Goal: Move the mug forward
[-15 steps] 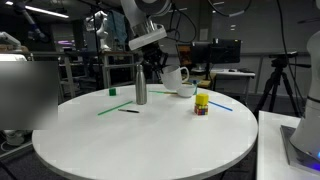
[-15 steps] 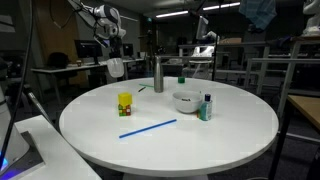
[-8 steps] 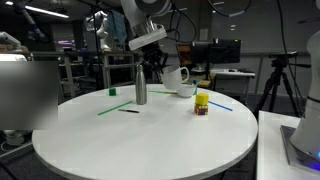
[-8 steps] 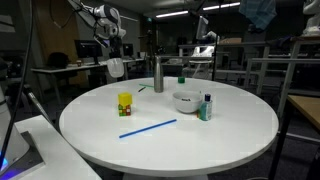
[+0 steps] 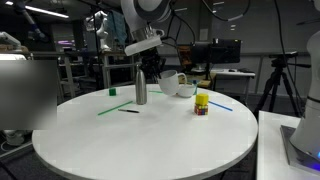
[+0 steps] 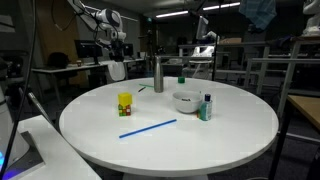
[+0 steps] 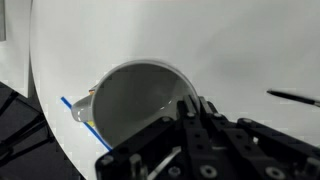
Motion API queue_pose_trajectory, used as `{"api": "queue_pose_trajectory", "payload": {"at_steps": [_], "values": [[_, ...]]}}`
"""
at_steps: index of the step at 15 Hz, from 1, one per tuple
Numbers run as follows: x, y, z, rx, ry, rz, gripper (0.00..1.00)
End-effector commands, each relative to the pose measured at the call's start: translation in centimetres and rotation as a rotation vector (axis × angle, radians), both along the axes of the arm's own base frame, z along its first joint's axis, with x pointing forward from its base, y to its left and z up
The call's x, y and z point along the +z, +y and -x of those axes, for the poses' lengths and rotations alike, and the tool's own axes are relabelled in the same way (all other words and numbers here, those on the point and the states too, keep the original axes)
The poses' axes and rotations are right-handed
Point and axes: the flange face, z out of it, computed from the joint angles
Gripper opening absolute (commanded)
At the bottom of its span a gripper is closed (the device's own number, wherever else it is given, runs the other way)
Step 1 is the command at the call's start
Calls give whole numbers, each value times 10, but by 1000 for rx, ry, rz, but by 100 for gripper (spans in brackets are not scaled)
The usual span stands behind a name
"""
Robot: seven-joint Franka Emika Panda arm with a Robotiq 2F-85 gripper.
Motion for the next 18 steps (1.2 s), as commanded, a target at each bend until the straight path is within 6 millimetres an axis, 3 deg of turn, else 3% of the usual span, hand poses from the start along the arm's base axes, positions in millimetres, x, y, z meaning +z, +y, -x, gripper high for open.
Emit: {"api": "queue_pose_trajectory", "payload": {"at_steps": [1, 7, 18], "values": [[4, 1, -10, -137, -75, -32, 2], [-5, 2, -23, -317, -181, -47, 2], [-26, -15, -36, -615, -260, -94, 2]]}}
